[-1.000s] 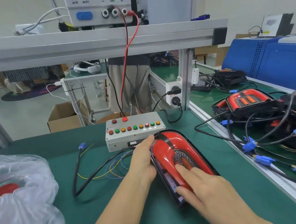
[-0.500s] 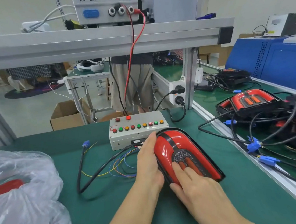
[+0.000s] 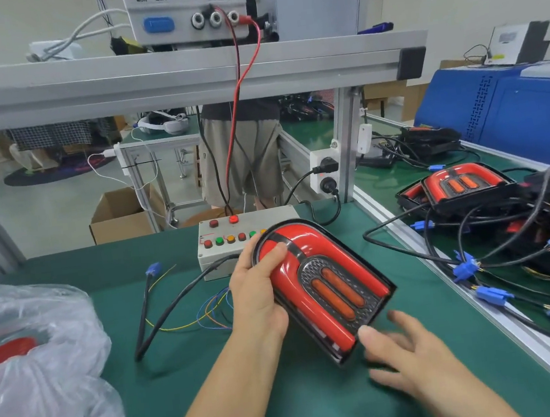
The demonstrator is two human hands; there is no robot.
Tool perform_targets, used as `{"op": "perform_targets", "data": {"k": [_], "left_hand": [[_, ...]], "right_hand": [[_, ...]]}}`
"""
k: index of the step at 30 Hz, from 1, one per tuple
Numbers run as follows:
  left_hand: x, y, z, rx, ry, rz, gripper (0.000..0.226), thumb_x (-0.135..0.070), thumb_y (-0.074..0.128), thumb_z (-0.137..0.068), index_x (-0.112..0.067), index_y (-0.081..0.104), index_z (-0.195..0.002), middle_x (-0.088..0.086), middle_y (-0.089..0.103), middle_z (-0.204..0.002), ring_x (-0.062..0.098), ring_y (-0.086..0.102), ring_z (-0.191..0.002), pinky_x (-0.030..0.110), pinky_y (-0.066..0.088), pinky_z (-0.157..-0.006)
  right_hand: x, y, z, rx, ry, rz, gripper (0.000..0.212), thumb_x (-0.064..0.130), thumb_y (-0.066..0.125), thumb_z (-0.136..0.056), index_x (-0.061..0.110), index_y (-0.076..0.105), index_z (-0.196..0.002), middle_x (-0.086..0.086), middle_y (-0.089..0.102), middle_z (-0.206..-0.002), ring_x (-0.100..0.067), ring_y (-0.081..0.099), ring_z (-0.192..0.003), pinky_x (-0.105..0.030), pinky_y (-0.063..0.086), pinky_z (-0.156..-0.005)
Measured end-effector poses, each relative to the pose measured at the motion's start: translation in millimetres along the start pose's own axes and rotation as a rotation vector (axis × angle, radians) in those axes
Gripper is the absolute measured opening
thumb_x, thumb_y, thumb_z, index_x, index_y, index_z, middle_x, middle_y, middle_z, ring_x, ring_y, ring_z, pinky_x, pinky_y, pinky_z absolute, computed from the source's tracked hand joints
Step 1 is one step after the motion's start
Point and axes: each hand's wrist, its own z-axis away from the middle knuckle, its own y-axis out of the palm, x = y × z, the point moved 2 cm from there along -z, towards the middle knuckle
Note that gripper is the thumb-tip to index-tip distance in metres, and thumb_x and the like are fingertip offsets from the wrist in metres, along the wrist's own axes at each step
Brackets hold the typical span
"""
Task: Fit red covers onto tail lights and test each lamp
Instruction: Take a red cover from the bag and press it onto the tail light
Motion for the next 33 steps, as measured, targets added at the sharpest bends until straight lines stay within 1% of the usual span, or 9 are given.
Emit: {"op": "perform_targets", "data": {"k": [1,3,6,11,18,23,28,31,33], "left_hand": [[1.7,2.6,2.9,0.002,-0.005,0.003,0.04,0.005,0.069,-0.075,-0.02,0.069,-0.106,0.017,0.072,-0.099,0.024,0.069,-0.07,0.043,0.059,-0.072],[5.3,7.5,8.0,0.014,-0.017,0.023,0.045,0.005,0.069,-0.075,-0.018,0.067,-0.114,0.018,0.071,-0.104,0.026,0.068,-0.076,0.045,0.057,-0.078],[7.4,11.2,13.4,0.036,-0.002,0.028,0.047,0.004,0.069,-0.076,-0.016,0.065,-0.118,0.019,0.07,-0.107,0.026,0.068,-0.079,0.043,0.058,-0.079],[7.1,9.5,18.1,0.08,0.011,-0.025,0.042,0.002,0.067,-0.076,-0.006,0.065,-0.116,0.022,0.069,-0.106,0.024,0.069,-0.076,0.042,0.058,-0.076],[7.7,7.9,21.5,0.12,0.032,-0.029,0.054,-0.004,0.071,-0.063,-0.004,0.064,-0.116,0.02,0.07,-0.1,0.024,0.069,-0.075,0.04,0.059,-0.074],[8.7,5.0,19.4,0.133,0.045,-0.038,0.044,0.0,0.068,-0.067,0.0,0.066,-0.111,0.017,0.071,-0.091,0.023,0.069,-0.071,0.037,0.06,-0.069],[9.3,5.5,16.5,0.096,0.038,-0.05,0.05,-0.001,0.07,-0.055,-0.002,0.069,-0.105,0.019,0.071,-0.092,0.027,0.069,-0.071,0.041,0.059,-0.072],[12.0,6.0,15.3,0.103,0.03,-0.092,0.043,0.001,0.07,-0.063,-0.006,0.07,-0.105,0.021,0.071,-0.097,0.027,0.069,-0.074,0.041,0.059,-0.074],[15.3,7.4,14.2,0.116,0.04,-0.133,0.042,-0.003,0.07,-0.075,-0.012,0.064,-0.116,0.019,0.07,-0.106,0.027,0.069,-0.083,0.043,0.058,-0.081]], "right_hand": [[-1.8,7.0,-1.1,0.116,0.062,-0.126,0.102,0.046,0.092,-0.052,0.018,0.044,-0.138,-0.004,0.067,-0.12,-0.018,0.071,-0.095,-0.04,0.056,-0.088],[-1.6,17.6,-3.5,0.246,0.086,-0.226,0.091,0.039,0.095,-0.052,0.021,0.052,-0.131,-0.002,0.072,-0.116,-0.022,0.071,-0.1,-0.036,0.059,-0.078],[-2.6,21.7,-7.8,0.229,0.037,-0.278,0.071,0.024,0.088,-0.055,0.014,0.061,-0.121,-0.007,0.074,-0.108,-0.026,0.073,-0.094,-0.034,0.059,-0.067],[-4.0,20.5,-5.8,0.269,0.03,-0.306,0.067,0.008,0.092,-0.053,0.01,0.066,-0.115,-0.013,0.073,-0.108,-0.028,0.072,-0.093,-0.034,0.059,-0.066],[-4.6,19.8,-4.8,0.301,-0.009,-0.306,0.046,0.011,0.083,-0.054,0.012,0.076,-0.099,-0.016,0.073,-0.105,-0.028,0.071,-0.092,-0.034,0.058,-0.065],[-7.2,22.0,-3.8,0.227,-0.059,-0.259,0.059,0.013,0.085,-0.046,0.009,0.072,-0.103,-0.016,0.074,-0.1,-0.029,0.072,-0.089,-0.033,0.058,-0.062],[-9.5,26.5,-2.9,0.167,-0.103,-0.225,0.056,0.012,0.085,-0.045,0.006,0.073,-0.099,-0.017,0.074,-0.091,-0.028,0.072,-0.077,-0.032,0.056,-0.058],[-13.9,32.1,-4.0,0.137,-0.084,-0.273,0.049,0.012,0.084,-0.043,0.003,0.074,-0.091,-0.017,0.074,-0.086,-0.026,0.072,-0.073,-0.031,0.056,-0.056],[-14.2,35.5,-5.4,0.125,-0.085,-0.314,0.045,0.013,0.084,-0.044,0.005,0.076,-0.087,-0.016,0.075,-0.088,-0.024,0.072,-0.074,-0.03,0.057,-0.057]]}}
